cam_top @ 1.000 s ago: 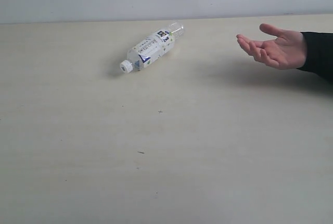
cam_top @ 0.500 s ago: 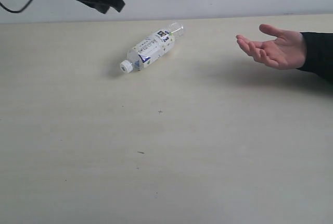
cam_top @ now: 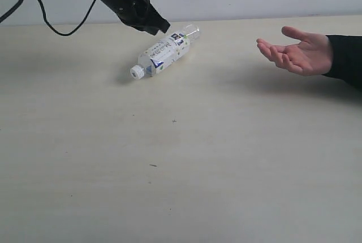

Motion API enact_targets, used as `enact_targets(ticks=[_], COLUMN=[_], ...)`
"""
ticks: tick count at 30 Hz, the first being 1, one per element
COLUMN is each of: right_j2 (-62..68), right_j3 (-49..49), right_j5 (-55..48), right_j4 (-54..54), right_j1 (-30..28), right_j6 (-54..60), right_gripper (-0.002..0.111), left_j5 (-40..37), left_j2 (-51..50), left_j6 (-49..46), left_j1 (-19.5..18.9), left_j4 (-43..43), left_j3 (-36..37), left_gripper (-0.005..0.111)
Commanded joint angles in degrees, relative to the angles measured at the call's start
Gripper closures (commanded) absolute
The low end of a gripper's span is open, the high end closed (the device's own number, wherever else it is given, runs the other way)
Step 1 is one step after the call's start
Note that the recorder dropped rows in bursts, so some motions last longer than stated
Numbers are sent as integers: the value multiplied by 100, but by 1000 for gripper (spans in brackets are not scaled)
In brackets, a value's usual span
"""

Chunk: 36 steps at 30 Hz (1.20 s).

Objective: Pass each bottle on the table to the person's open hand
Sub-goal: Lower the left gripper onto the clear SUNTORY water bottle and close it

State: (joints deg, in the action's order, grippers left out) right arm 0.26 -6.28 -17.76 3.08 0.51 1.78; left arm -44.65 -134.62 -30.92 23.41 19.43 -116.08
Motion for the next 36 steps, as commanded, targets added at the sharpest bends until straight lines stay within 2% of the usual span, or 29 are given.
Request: enact_targets(ticks=[1, 3, 6, 8, 20, 36], right_j2=[-26, -26, -26, -26, -26, -26], right_j3=[13, 13, 13, 13, 13, 13], right_j5=[8, 8, 8, 8, 8, 8], right_j4=[3, 3, 3, -39, -39, -22], right_j1=[-23, -23, -23, -23, -23, -23], right_j6=[1, 1, 1, 1, 1, 1], right_gripper=[106, 106, 106, 106, 106, 106], left_j5=[210, 210, 190, 190, 646, 1074], left_j2=[0, 0, 0, 0, -16, -585], left_j6=[-481, -481, -456, -411, -484, -579], left_j1=[16, 16, 31, 53, 312, 312], left_j4=[428, 428, 428, 428, -145, -365], left_j3=[-68, -68, -68, -68, -68, -68], left_gripper=[96, 77, 38, 25, 26, 26])
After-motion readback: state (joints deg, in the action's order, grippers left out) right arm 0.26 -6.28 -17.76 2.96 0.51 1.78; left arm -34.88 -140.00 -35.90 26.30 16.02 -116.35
